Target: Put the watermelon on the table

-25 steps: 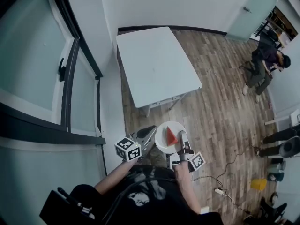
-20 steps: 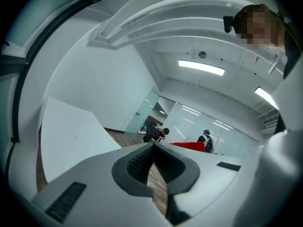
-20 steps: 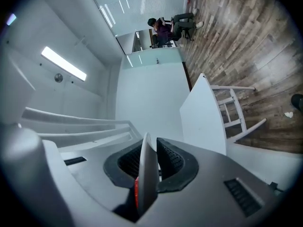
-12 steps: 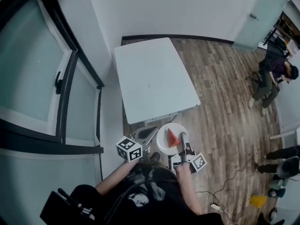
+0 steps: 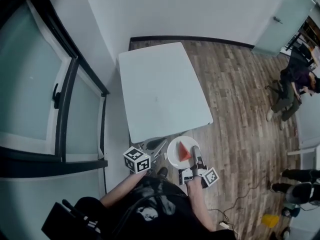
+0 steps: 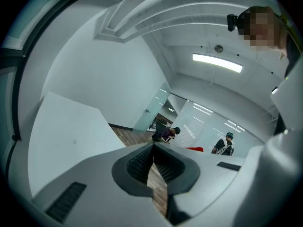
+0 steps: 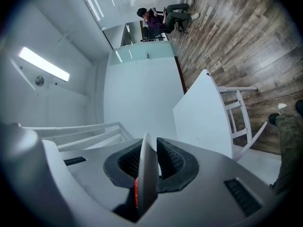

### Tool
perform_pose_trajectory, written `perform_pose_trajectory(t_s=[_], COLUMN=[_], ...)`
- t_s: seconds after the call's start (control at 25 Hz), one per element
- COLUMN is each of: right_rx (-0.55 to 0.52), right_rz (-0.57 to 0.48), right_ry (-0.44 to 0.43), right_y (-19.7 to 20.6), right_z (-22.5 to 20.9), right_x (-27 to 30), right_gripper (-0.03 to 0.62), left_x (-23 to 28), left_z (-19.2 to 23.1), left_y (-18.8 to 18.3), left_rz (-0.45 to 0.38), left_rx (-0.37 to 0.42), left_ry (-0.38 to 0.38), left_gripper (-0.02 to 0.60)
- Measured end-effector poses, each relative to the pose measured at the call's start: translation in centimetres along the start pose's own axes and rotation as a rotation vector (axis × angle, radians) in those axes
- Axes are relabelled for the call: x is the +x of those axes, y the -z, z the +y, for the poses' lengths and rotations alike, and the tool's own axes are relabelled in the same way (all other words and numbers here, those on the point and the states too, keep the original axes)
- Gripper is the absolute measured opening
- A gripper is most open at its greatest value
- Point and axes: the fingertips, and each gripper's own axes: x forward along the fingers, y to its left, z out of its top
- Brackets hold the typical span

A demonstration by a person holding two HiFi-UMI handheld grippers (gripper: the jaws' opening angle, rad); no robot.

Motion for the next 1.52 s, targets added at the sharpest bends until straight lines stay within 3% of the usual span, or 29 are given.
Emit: perform_pose_trajectory(t_s=[0.12, 0.28, 0.48, 0.64, 0.88, 1.16, 1.32, 1.52], right_rx=[0.013, -0.048, -0.081, -0.092, -0.103, -0.109, -0.117, -0.124], right_rz=[-0.005, 0.035, 0.031, 0.033, 0.052, 0.110, 0.107, 0.098], right_ry=[0.003, -0.007, 0.006, 0.008, 0.039, 0.070, 0.081, 0.107], right_y=[-0.6, -0.5, -1.4, -2.6, -6.5, -11.1, -13.9, -17.0], right_z=[-0.2, 0.5, 0.2, -0.2, -1.9, -5.4, -8.1, -12.0], right_x=[3.9, 9.8, 15.2, 18.6, 24.2, 32.5, 37.4, 42.5], right_gripper=[0.051, 0.052, 0.052, 0.052, 0.052, 0.052, 0.052, 0.051], left_x=[1.5, 3.6, 6.6, 9.1, 13.9, 20.9, 25.5, 30.7], left_z=[3.0, 6.9, 10.2, 12.5, 16.3, 21.2, 24.7, 28.5], left_y=[-2.1, -4.9, -7.1, -8.1, -9.3, -10.0, -10.6, -10.8], left_rz=[-0.022, -0.049, -0.030, -0.020, -0.013, -0.002, -0.015, 0.023], left_rx=[-0.016, -0.040, -0.041, -0.089, 0.049, 0.065, 0.027, 0.073], left_ry=[-0.012, -0.015, 0.015, 0.028, -0.092, -0.180, -0.209, -0.237], left_gripper=[0.005, 0.005, 0.005, 0.005, 0.005, 0.005, 0.005, 0.005])
